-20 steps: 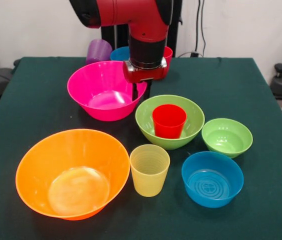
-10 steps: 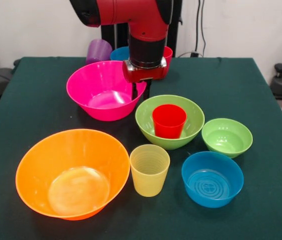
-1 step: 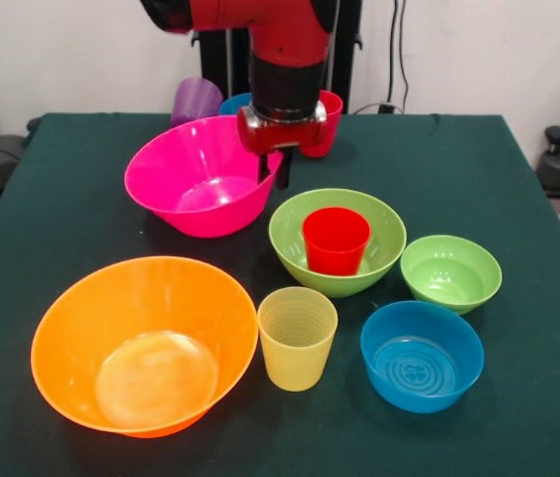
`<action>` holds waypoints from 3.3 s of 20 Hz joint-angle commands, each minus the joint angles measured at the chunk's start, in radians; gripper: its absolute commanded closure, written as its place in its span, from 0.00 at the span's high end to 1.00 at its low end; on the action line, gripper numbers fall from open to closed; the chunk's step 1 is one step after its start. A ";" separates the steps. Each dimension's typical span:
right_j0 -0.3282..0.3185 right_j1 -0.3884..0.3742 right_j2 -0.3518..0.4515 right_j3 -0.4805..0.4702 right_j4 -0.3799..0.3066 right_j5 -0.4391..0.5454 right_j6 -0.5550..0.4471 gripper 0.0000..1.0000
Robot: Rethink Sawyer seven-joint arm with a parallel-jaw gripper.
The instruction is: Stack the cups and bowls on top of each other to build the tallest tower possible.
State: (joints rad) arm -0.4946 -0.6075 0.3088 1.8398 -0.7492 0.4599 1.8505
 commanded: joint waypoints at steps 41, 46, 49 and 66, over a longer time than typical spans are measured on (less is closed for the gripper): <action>0.123 -0.309 0.140 -0.020 0.206 0.266 0.037 0.00; 0.145 -0.247 0.122 -0.057 0.202 0.256 0.051 0.00; 0.175 -0.200 0.087 -0.084 0.172 0.226 0.088 0.00; 0.246 -0.121 -0.033 -0.149 0.145 0.169 0.088 0.00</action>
State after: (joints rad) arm -0.2688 -0.7475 0.3375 1.7492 -0.5265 0.6796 1.8505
